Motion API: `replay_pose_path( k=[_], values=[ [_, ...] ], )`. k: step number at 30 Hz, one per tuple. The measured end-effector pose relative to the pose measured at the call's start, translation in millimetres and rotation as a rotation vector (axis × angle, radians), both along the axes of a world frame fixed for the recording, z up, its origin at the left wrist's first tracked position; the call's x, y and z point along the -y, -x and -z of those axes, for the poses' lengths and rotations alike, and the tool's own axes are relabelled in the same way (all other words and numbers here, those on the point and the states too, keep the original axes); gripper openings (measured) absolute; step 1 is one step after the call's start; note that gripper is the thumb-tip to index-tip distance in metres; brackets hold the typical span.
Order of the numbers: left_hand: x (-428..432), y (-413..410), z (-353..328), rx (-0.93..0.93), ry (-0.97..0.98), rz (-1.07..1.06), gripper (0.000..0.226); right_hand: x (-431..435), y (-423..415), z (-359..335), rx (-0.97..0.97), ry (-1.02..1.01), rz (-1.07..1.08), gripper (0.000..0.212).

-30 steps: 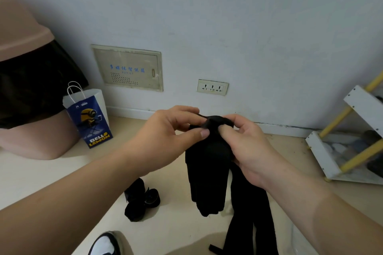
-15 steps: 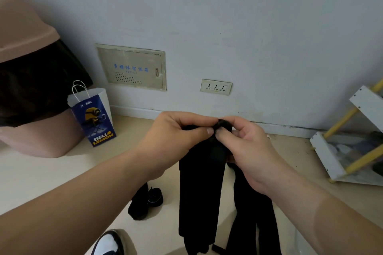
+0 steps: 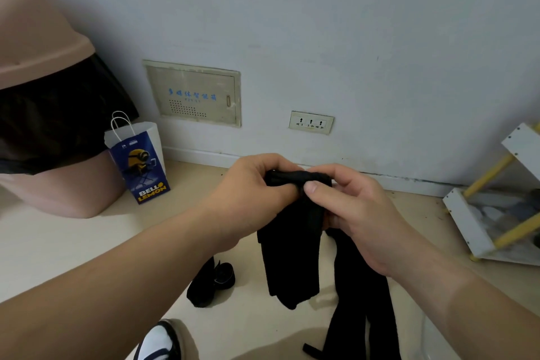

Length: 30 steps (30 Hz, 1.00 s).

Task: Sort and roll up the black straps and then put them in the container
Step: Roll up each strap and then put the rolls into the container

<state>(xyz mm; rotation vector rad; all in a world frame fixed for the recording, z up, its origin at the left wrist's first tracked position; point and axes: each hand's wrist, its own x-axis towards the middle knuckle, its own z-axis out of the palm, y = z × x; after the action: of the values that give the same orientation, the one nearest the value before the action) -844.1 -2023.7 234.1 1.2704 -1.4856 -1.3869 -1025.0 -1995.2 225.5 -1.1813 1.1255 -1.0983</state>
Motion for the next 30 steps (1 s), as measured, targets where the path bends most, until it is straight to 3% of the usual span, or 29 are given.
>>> replay_pose_path(
  k=[6,12,18,23,30],
  values=[
    [2,2,3,-0.043,0.02,0.005,0.025,1,-2,4,-0.121,0.064,0.099,0.029],
    [4,-3,9,-0.108,-0.04,0.094,0.02,4,-2,9,-0.215,0.07,0.11,0.023],
    [4,-4,7,-0.168,-0.228,0.224,0.046,5,-3,5,-0.212,0.113,0.161,0.036],
    [-4,4,3,-0.117,-0.213,0.16,0.026,3,-6,4,-0.193,0.167,0.19,0.04],
    [0,10,4,-0.388,-0.405,0.184,0.03,6,-1,5,-0.182,0.19,0.204,0.045]
  ],
)
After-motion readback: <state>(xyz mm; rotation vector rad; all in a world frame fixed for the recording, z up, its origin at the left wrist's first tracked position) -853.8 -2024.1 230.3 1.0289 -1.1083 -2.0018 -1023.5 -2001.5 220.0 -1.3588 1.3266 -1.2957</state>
